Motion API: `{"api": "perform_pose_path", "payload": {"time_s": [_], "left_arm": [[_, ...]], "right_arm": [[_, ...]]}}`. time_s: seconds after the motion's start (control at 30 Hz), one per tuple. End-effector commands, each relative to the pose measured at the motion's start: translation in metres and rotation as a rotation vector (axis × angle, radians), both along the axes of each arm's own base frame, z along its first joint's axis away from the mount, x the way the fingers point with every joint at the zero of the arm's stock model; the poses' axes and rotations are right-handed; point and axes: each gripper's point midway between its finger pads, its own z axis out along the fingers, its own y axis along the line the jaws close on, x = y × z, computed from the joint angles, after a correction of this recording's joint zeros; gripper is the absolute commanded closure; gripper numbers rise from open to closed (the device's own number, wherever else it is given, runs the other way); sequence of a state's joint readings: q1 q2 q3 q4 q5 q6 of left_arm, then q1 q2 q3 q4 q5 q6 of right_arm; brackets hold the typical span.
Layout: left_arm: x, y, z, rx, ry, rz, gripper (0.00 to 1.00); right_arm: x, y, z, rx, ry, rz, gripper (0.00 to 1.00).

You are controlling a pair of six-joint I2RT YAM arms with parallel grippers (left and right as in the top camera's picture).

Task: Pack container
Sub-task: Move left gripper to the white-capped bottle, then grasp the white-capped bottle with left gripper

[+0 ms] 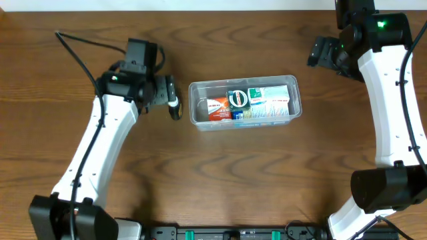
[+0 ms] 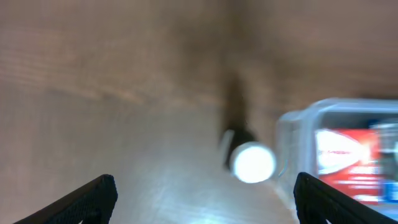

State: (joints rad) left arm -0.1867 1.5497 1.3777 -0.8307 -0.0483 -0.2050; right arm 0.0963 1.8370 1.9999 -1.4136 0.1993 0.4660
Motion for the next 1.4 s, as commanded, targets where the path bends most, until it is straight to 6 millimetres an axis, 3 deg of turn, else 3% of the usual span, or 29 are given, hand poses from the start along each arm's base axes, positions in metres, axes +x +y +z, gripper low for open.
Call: {"api": "perform_pose_path", "payload": {"time_s": [0.0, 0.17, 0.37, 0.7, 1.37], "left_arm": [[0.008, -0.017, 0.026, -0.086, -0.054, -0.044, 0.09], [0.008, -0.017, 0.025, -0.098, -0.042, -0.022, 0.14], [-0.003, -0.025, -0.011, -0.072, 0.100, -0.036, 0.14], [0.002, -0.032, -0.069, -0.040, 0.249, -0.046, 0.15], [0.004, -0.033, -0.099, -0.035, 0.272, -0.045, 0.31]], "right_arm": [[0.001, -0.003, 0.000, -0.010, 0.001, -0.004, 0.01], [0.001, -0.003, 0.000, -0.010, 0.001, -0.004, 0.01], [0.001, -0.003, 0.000, -0.010, 0.001, -0.004, 0.01], [0.001, -0.003, 0.000, -0.010, 0.001, -0.004, 0.01], [0.001, -0.003, 0.000, -0.010, 0.001, -0.004, 0.01]]}}
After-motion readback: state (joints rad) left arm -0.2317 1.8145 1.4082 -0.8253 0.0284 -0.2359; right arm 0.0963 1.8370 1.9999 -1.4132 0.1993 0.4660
